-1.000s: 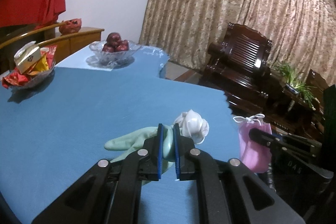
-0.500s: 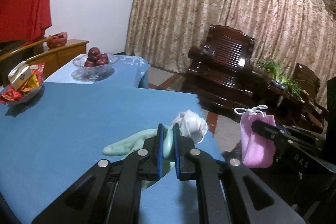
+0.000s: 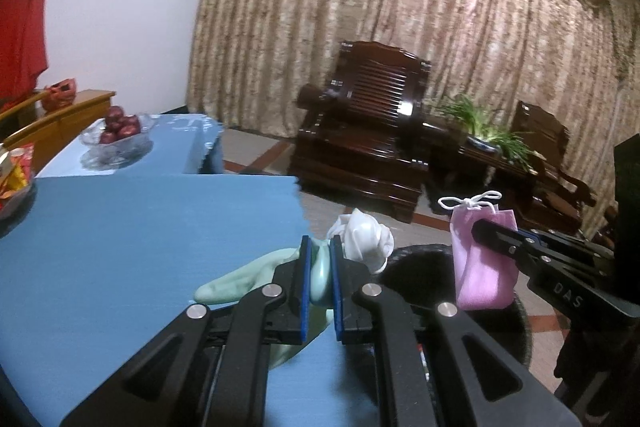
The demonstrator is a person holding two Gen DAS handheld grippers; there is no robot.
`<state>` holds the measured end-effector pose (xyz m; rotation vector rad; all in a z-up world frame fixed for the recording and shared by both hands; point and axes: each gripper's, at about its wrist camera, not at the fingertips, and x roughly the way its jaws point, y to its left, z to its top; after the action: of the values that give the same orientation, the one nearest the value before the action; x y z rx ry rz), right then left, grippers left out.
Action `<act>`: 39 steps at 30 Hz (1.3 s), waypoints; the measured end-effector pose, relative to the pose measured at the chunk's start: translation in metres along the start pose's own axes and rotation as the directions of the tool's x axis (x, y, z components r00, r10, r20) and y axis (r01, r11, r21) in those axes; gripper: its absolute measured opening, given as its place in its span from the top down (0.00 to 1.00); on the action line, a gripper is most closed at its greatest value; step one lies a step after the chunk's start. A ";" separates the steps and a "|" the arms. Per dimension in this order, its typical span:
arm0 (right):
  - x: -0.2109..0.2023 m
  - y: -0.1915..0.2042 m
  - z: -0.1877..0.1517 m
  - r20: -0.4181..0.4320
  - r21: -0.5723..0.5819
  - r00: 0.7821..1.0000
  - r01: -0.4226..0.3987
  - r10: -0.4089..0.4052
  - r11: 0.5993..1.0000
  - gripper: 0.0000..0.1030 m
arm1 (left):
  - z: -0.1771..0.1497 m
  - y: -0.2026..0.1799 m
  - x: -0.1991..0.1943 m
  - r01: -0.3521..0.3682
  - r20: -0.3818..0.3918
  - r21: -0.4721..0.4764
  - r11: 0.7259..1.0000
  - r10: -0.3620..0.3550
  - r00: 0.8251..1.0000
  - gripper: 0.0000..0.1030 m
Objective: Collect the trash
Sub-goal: 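Carry the glove in the left tool while the right tool carries the pink bag over the bin, then open both tools over the black bin to drop the glove and pink bag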
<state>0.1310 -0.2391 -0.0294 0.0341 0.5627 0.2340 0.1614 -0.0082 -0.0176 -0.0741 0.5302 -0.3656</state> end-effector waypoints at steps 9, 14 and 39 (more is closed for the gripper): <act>-0.025 -0.055 -0.017 -0.005 0.035 0.995 0.100 -0.100 0.994 0.96 | 0.006 -0.055 0.029 0.101 -0.030 0.047 0.994 -0.099 0.995 0.91; -0.034 -0.084 -0.030 -0.022 0.062 0.990 0.140 -0.139 0.988 0.96 | 0.000 -0.084 0.048 0.156 -0.067 0.062 0.986 -0.151 0.986 0.91; 0.002 -0.152 -0.093 -0.168 0.120 0.962 0.238 -0.216 0.964 0.46 | -0.039 -0.131 0.137 0.252 -0.209 0.100 0.963 -0.227 0.951 0.58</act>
<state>0.1153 -0.3898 -0.1241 0.0870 0.7299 -0.0284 0.2084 -0.1788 -0.0959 0.0197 0.6948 -0.6486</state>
